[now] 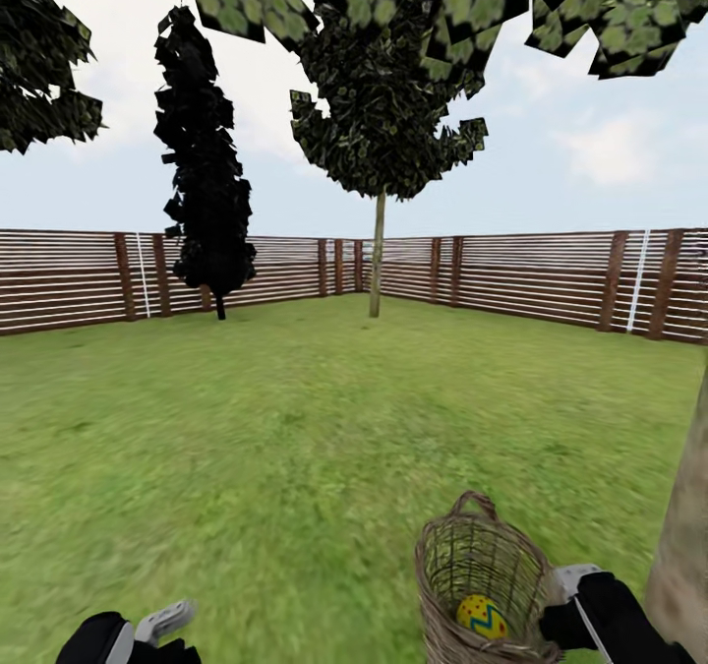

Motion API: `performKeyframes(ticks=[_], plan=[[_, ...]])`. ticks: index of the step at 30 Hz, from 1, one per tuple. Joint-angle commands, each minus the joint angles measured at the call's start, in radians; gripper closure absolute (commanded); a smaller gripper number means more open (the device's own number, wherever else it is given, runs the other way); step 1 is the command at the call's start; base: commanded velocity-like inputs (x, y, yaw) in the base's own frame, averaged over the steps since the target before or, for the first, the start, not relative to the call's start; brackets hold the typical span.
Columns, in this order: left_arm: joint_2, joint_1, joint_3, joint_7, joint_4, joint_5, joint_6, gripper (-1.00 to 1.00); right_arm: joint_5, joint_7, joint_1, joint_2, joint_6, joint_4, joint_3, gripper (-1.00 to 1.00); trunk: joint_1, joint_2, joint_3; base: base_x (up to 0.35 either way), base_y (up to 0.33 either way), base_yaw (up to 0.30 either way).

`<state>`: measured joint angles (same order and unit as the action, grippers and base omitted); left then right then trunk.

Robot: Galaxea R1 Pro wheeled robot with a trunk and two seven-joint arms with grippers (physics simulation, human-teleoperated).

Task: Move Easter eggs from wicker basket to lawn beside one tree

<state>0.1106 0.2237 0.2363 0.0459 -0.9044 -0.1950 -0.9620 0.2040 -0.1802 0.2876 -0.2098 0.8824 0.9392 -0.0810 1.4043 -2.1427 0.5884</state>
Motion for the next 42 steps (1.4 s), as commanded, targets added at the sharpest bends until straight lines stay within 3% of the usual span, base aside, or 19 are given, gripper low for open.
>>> performKeyframes(ticks=[1, 16, 26, 38, 42], plan=[[0.000, 0.000, 0.001, 0.005, -0.001, 0.002, -0.004, -1.00, 0.012, -0.010, 0.001, 0.000, 0.004, 0.001, -0.005, -1.00, -0.004, 0.007, -0.003, 0.272, 0.134, -0.265], [0.000, 0.000, 0.002, 0.006, -0.002, 0.001, -0.004, -1.00, 0.020, -0.009, 0.001, 0.011, 0.004, -0.006, -0.001, -1.00, -0.061, 0.112, -0.053, 0.138, 0.081, -0.048], [0.000, 0.000, 0.000, 0.005, -0.001, 0.002, -0.003, -1.00, 0.018, -0.008, 0.001, 0.012, 0.006, -0.007, -0.004, -1.00, -0.099, 0.182, -0.084, 0.022, 0.272, 0.000], [-0.001, 0.000, -0.001, 0.004, 0.001, 0.002, -0.003, -1.00, 0.017, -0.010, 0.001, 0.003, 0.005, -0.004, -0.006, -1.00, -0.145, 0.266, -0.122, 0.313, 0.068, 0.000], [-0.002, 0.000, 0.000, 0.005, 0.006, 0.002, -0.002, -1.00, 0.017, -0.010, 0.001, 0.003, 0.005, -0.003, -0.005, -1.00, -0.145, 0.266, -0.122, 0.336, 0.002, 0.000]])
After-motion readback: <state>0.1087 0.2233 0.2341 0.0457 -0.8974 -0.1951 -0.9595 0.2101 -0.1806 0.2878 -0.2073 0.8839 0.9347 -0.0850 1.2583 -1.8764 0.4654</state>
